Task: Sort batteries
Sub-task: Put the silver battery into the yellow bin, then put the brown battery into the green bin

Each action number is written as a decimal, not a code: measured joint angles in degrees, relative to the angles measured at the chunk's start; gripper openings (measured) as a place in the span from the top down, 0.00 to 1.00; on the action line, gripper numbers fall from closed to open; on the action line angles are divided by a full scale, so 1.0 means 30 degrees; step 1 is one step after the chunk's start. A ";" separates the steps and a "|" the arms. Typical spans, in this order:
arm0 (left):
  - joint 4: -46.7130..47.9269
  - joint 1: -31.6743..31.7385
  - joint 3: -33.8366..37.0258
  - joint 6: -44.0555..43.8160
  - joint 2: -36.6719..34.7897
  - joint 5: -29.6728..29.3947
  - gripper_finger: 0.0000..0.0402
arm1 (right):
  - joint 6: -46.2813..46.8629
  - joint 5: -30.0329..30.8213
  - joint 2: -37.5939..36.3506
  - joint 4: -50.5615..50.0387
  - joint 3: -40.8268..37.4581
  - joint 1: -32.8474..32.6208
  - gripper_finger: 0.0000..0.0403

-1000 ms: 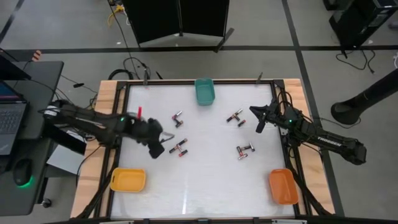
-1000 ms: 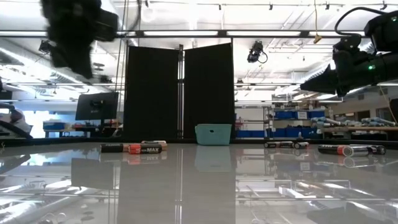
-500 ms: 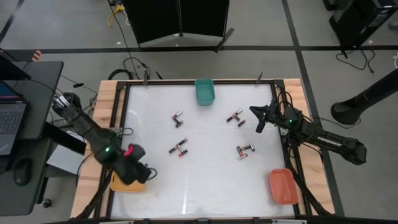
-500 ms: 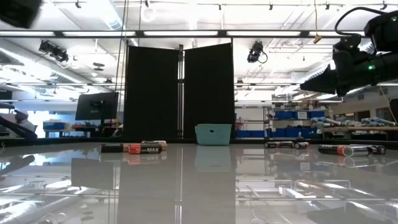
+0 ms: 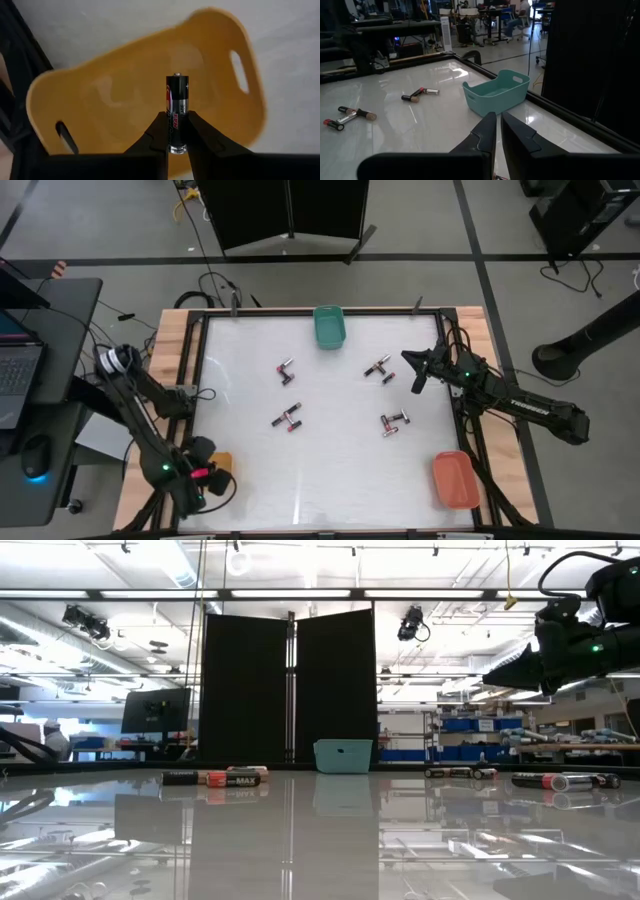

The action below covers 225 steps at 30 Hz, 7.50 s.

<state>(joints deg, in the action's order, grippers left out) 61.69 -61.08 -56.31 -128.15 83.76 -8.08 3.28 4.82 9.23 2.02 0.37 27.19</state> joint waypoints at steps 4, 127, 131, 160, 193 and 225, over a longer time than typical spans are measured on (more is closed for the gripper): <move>0.0313 0.0242 0.0039 -0.0012 0.0455 -0.0122 0.89 | -0.0003 0.0000 0.0000 0.0000 0.0003 0.0004 0.90; -1.1651 1.7611 0.3548 2.9649 0.1660 0.0776 0.54 | -0.0003 0.0004 0.0051 0.0394 0.0001 0.0004 0.90; -1.1848 1.7612 0.3548 2.9663 0.1935 0.0227 0.55 | -0.0003 0.0007 0.0051 0.0446 0.0003 -0.0004 0.90; -0.7209 1.7746 0.2148 3.0077 -0.0198 -0.0453 0.89 | -0.0003 0.0007 0.0049 0.0756 -0.0001 -0.0004 0.90; -0.1656 3.0488 -2.0378 4.8636 1.4201 0.3074 0.89 | -0.0002 0.0002 0.0044 0.0867 0.0003 -0.0003 0.90; -0.0725 3.1774 -2.4516 4.9701 1.9106 0.4811 0.89 | -0.0001 0.0007 0.0051 0.0862 0.0004 -0.0001 0.90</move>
<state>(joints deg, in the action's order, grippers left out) 59.51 34.24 -129.86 20.96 141.08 6.35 3.27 4.84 9.39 4.61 0.38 27.19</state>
